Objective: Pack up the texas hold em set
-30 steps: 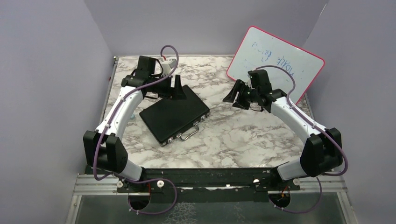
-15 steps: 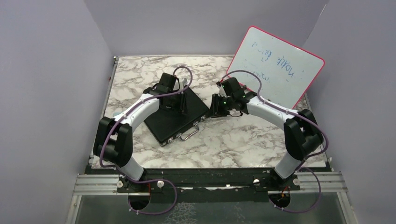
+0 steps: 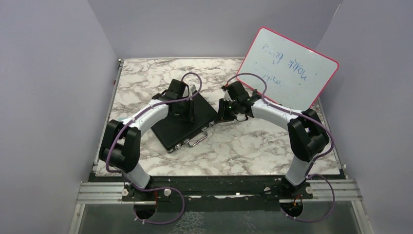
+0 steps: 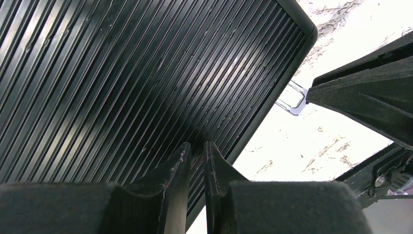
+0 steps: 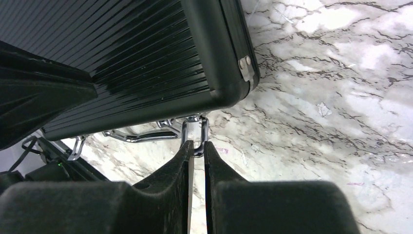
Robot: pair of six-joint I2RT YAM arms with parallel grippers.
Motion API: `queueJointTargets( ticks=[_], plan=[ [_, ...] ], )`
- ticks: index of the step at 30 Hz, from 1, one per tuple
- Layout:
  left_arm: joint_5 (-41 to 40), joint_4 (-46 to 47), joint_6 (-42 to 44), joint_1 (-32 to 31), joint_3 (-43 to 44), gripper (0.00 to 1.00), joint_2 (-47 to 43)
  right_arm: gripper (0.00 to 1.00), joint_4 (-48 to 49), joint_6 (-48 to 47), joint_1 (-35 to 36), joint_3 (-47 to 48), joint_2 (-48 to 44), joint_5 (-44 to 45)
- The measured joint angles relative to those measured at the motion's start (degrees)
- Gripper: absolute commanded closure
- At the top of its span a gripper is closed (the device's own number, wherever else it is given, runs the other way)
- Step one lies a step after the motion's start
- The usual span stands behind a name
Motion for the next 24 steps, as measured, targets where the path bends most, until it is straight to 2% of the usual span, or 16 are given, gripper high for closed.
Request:
queueJointTargets(
  ticks=[15,24],
  plan=[
    [0.0,1.0,-0.2,-0.2,0.6,0.81,0.8,0.97,-0.7,-0.7,0.4,1.6,5.0,1.5],
    [0.2,1.0,-0.4,-0.2,0.9,0.81,1.0,0.98,1.7,-1.3,2.3,1.4,9.3,4.1]
  ],
)
